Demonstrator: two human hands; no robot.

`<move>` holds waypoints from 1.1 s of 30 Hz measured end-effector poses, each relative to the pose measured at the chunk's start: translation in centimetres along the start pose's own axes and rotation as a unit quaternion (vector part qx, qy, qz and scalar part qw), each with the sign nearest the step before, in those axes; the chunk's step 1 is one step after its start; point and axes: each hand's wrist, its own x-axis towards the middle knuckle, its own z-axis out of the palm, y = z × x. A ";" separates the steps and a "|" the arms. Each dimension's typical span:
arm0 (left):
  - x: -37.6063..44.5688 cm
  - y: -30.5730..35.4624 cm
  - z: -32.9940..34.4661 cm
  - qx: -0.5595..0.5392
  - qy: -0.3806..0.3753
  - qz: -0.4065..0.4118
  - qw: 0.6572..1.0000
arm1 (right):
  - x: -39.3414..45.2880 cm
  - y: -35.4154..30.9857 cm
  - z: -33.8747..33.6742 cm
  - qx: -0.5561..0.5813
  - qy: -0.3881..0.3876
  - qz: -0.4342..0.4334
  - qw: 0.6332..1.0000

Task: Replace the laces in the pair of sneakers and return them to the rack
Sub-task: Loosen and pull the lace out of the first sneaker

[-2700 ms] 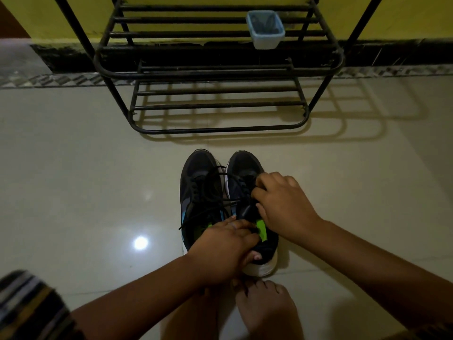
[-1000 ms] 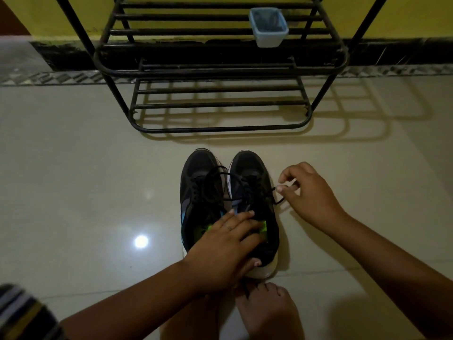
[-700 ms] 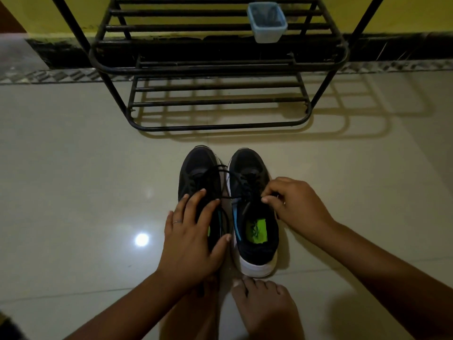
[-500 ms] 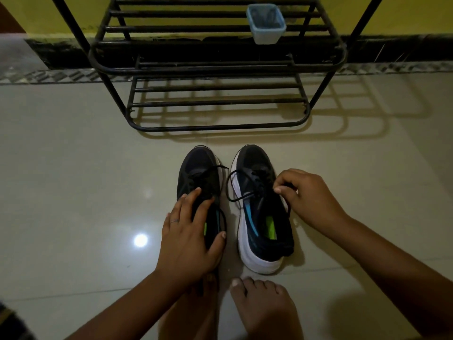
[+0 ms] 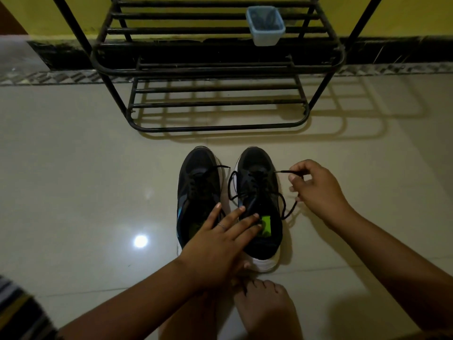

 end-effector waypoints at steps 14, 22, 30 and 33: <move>-0.1 0.5 -0.2 -0.005 0.008 0.011 1.000 | -1.8 1.2 2.8 -0.169 -0.068 -0.142 0.973; -0.1 0.5 -0.1 0.001 0.013 0.007 1.000 | -1.3 2.3 2.8 -0.163 -0.068 -0.119 0.977; 0.0 0.5 -0.2 0.015 0.027 0.006 1.000 | -2.8 0.4 3.9 -0.495 0.014 -0.298 0.816; 0.0 0.6 -0.3 0.013 0.024 0.003 1.000 | -2.8 0.0 4.2 -0.502 0.010 -0.271 0.821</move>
